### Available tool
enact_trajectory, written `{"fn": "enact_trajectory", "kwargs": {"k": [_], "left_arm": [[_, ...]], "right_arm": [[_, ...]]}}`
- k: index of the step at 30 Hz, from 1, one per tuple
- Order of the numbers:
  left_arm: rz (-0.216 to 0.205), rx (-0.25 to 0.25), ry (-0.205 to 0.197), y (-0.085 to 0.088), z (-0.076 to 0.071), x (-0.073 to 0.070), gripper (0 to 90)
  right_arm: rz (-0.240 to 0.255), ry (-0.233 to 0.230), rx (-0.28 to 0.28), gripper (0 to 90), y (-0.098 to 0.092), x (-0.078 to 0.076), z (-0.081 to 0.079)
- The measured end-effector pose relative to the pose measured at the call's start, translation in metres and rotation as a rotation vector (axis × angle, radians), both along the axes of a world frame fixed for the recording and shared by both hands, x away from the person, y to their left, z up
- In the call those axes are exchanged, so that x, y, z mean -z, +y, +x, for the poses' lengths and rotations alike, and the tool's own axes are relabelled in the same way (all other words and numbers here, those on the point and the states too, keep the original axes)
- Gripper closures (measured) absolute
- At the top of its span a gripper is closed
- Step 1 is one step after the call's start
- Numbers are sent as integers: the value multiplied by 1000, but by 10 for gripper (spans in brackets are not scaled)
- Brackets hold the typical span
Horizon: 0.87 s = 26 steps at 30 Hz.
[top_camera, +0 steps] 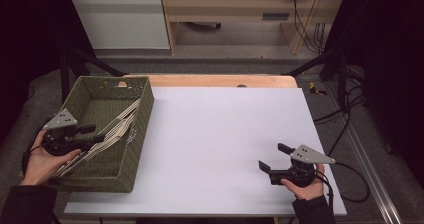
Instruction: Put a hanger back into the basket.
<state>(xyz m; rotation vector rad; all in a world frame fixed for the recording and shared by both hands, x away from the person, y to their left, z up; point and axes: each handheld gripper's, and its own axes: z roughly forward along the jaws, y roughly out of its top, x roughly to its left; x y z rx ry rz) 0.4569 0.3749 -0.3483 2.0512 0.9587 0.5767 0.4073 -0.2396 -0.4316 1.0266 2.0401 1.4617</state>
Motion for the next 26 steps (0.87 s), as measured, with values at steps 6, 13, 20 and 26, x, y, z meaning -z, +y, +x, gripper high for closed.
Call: {"fn": "enact_trajectory", "kwargs": {"k": [6,13,20,26], "left_arm": [[-100,24,-93,-30,-14,-10,291],[-176,43,-144,-67,-30,-8,138],[-269,29,-185,-93,-42,0,83],[-290,27,-171,-104,-46,11,78]], "right_arm": [[5,-5,3,80,-1,-1,-1],[13,-14,4,77,-4,-4,-2],[19,-26,3,73,-7,-6,-3],[19,-29,-3,68,-9,-7,-4]]}}
